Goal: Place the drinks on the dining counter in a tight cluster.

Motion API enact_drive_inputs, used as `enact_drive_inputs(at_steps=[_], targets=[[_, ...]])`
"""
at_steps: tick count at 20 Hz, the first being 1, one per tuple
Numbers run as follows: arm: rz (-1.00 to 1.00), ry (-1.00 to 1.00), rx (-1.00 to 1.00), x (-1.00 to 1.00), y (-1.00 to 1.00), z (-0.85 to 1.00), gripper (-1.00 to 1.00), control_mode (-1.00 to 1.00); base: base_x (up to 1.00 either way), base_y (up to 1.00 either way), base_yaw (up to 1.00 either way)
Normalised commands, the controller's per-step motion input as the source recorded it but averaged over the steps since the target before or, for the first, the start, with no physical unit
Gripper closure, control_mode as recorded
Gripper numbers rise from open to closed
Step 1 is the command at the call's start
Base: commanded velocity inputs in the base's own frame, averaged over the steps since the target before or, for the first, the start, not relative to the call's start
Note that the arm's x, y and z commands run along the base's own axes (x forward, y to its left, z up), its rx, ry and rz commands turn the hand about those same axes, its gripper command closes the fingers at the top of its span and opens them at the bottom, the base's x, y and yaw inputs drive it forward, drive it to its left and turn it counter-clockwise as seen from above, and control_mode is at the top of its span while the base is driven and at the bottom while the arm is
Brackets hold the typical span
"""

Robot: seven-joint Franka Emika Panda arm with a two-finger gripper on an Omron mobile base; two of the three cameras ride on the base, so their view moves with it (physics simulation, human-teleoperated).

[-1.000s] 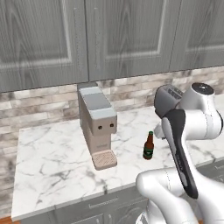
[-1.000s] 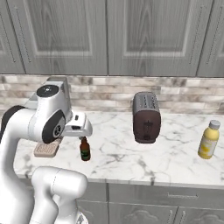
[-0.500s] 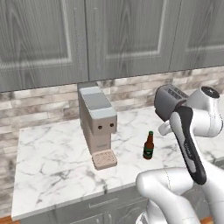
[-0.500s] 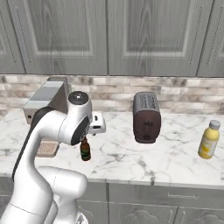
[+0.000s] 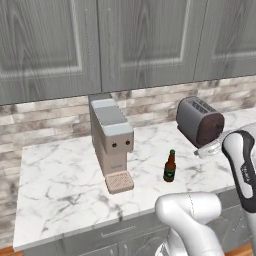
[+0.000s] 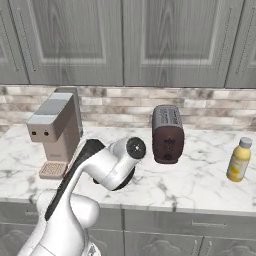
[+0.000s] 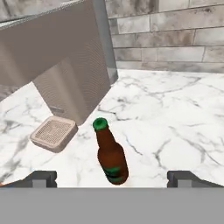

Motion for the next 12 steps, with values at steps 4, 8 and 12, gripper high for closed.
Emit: enact_drive_inputs(at_steps=[4,8,12], targets=[[0.26,-0.31,0.34,-0.03,0.0,0.0,-1.0,-1.0,0.0,0.0,0.0],[0.26,-0.16,0.05,-0.01,0.0,0.0,-1.0,-1.0,0.0,0.0,0.0],[0.11,-0.13,0.0,0.01,0.13,0.0,-1.0,-1.0,0.0,0.0,0.0]])
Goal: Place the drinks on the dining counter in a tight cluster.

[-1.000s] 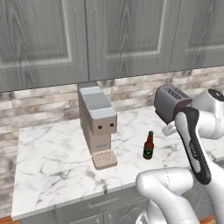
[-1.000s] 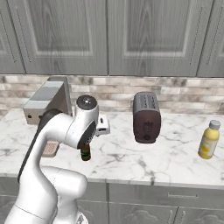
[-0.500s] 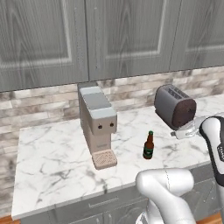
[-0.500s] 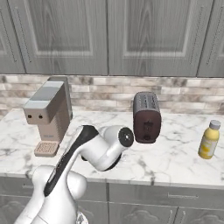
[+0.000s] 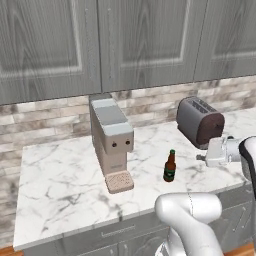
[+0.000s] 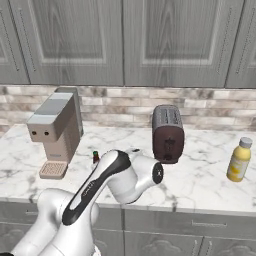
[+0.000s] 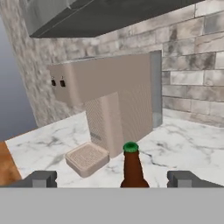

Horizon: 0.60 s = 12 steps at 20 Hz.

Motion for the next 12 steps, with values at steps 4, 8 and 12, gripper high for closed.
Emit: enact_drive_inputs(at_steps=[4,8,12], targets=[[0.04,-0.01,0.0,0.0,0.26,0.0,-1.0,-1.0,0.0,0.0,0.0],[0.0,0.0,-0.01,0.14,0.41,-0.14,-1.0,-1.0,0.0,0.0,0.0],[0.0,0.0,0.0,0.16,0.32,-0.16,-1.0,-1.0,0.0,0.0,0.0]])
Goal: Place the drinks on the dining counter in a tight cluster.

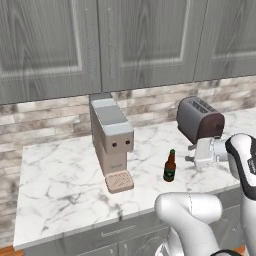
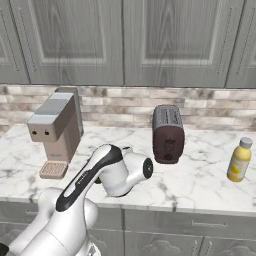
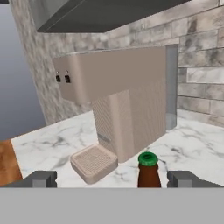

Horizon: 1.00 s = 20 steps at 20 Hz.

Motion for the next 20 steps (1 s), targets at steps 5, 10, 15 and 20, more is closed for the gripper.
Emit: enact_drive_inputs(at_steps=[5,10,15,20], targets=[[0.0,0.0,0.0,0.09,0.11,-0.13,-1.0,-1.0,0.0,0.0,0.0],[0.0,0.0,0.0,0.1,0.03,-0.26,-1.0,-1.0,0.0,0.0,0.0],[0.0,0.0,0.0,0.2,0.0,-0.23,-1.0,-1.0,0.0,0.0,0.0],[0.0,0.0,0.0,0.2,-0.07,0.0,-1.0,-1.0,0.0,0.0,0.0]])
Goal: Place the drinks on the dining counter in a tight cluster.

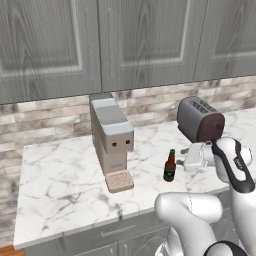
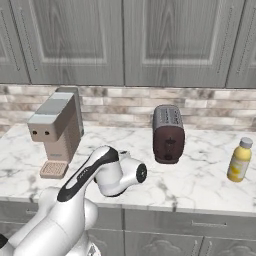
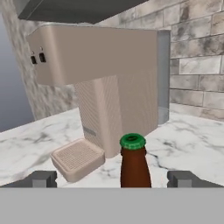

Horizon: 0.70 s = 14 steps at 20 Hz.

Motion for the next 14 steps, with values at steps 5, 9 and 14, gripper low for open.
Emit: enact_drive_inputs(at_steps=[5,9,14], targets=[[0.0,0.0,0.0,0.14,-0.16,-0.01,-1.0,-1.0,0.0,0.0,0.0],[0.01,0.0,0.0,0.01,-0.17,-0.01,-1.0,-1.0,0.0,0.0,0.0],[0.0,0.0,0.0,0.02,-0.01,-0.06,-1.0,-1.0,0.0,0.0,0.0]])
